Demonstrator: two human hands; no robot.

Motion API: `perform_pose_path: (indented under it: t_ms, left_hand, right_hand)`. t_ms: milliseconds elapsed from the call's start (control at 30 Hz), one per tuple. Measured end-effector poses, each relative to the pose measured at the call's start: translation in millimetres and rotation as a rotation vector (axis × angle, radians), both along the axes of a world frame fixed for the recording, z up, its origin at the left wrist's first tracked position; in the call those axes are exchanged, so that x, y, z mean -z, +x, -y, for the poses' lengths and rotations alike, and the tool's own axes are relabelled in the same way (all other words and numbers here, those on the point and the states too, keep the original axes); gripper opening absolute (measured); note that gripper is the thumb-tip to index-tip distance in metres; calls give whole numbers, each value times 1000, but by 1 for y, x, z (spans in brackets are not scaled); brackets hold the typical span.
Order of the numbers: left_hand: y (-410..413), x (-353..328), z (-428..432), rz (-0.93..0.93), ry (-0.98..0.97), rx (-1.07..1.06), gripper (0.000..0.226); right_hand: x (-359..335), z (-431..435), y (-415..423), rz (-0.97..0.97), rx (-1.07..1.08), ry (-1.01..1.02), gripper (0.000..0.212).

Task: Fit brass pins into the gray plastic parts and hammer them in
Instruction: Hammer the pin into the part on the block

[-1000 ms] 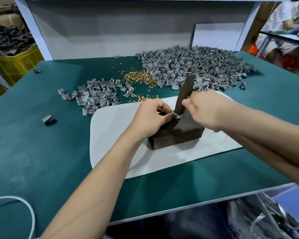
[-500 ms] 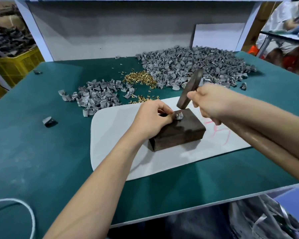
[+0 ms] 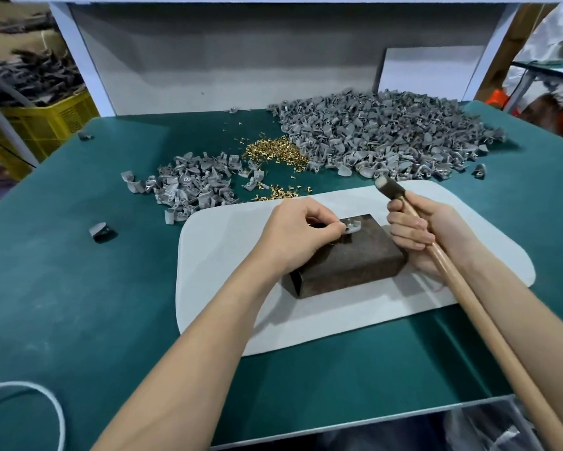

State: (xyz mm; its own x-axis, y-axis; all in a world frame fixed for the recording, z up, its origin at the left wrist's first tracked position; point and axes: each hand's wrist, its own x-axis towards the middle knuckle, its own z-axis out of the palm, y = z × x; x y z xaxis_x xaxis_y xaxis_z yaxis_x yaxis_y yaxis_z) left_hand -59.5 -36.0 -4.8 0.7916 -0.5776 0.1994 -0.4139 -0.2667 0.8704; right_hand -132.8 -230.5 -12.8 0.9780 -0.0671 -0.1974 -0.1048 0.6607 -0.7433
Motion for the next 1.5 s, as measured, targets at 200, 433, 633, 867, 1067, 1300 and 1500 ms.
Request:
perform_pose_path:
  t_ms: [200, 433, 633, 867, 1067, 1300, 1500]
  left_hand:
    - [0, 1, 0, 7, -2, 0, 12]
    - [-3, 2, 0, 135, -3, -37, 13]
    - [-5, -1, -2, 293, 18, -2, 15]
    - [-6, -4, -2, 369, 16, -25, 11]
    - [-11, -5, 2, 381, 26, -21, 5]
    - [-12, -4, 4, 414, 78, -43, 11]
    - [-14, -4, 6, 349, 42, -79, 12]
  right_hand:
    - [-1, -4, 2, -15, -14, -105, 25]
    - [-1, -5, 2, -53, 25, -143, 36]
    - [-6, -10, 0, -137, 32, -444, 36]
    - [-26, -30, -18, -235, 169, -908, 32]
    - [-29, -47, -18, -252, 181, -1369, 35]
    - [-50, -49, -19, -311, 225, -1555, 34]
    - [-52, -60, -19, -344, 133, -1718, 39]
